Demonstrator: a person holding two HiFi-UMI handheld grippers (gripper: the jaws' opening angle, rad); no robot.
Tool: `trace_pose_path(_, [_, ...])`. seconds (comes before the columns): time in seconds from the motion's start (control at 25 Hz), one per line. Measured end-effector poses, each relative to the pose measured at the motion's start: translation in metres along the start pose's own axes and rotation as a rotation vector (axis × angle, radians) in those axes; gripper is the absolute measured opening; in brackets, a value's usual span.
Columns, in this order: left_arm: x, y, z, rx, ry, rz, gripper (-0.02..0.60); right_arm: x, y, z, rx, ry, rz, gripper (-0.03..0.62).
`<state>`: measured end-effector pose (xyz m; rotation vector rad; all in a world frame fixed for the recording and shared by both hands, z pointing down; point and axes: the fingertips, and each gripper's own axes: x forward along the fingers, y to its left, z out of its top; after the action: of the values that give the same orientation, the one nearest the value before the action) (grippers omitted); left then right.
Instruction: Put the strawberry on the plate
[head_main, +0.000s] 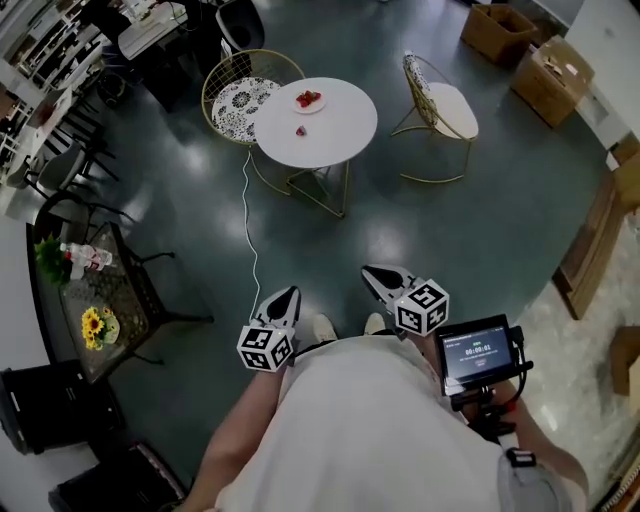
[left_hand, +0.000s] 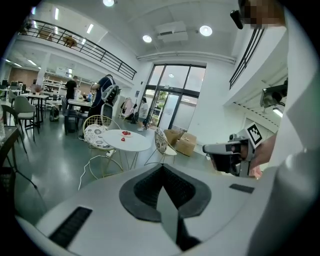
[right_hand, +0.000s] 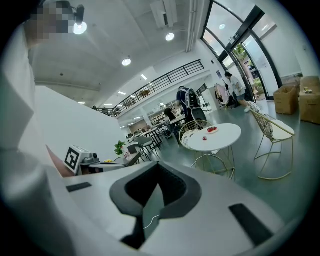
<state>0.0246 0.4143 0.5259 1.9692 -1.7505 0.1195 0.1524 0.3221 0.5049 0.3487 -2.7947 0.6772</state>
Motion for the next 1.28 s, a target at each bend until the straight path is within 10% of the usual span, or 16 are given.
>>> trace_pose_path(1.28, [0.018,0.125,0.046,0.016,-0.032,-0.084,0.005,0.123,0.003,0.033,-0.011,-0.016,-0.080,0.005])
